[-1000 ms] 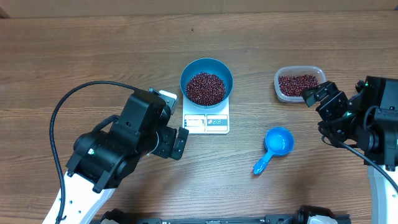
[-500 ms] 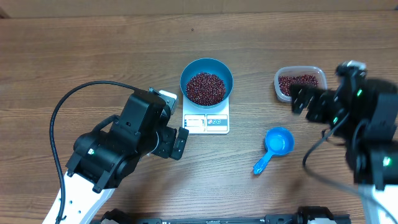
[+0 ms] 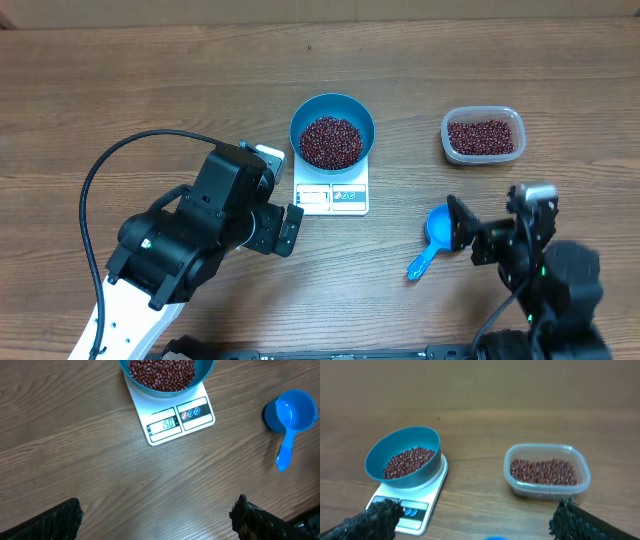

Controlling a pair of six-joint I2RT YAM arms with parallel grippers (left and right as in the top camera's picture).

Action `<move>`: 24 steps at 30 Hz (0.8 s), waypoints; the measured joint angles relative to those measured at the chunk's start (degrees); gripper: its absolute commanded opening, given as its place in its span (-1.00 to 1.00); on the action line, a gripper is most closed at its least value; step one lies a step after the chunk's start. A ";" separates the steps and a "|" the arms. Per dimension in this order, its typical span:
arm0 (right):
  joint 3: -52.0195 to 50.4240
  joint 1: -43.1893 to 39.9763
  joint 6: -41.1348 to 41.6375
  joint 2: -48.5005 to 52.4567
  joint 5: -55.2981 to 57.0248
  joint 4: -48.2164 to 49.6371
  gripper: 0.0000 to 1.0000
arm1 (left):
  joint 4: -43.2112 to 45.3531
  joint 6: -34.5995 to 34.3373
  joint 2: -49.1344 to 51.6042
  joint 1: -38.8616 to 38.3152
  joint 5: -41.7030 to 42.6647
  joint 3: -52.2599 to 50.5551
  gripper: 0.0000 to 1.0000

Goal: Scoop item into bowl and weigh 150g on scale

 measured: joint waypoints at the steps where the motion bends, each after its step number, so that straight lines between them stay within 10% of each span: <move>1: -1.66 0.00 -0.17 -2.10 0.02 1.05 1.00 | 0.02 0.00 0.00 0.00 0.00 0.00 0.98; 24: -22.75 0.35 -1.31 -21.59 -1.99 20.06 1.00 | 0.00 0.00 0.00 0.00 0.00 0.00 0.99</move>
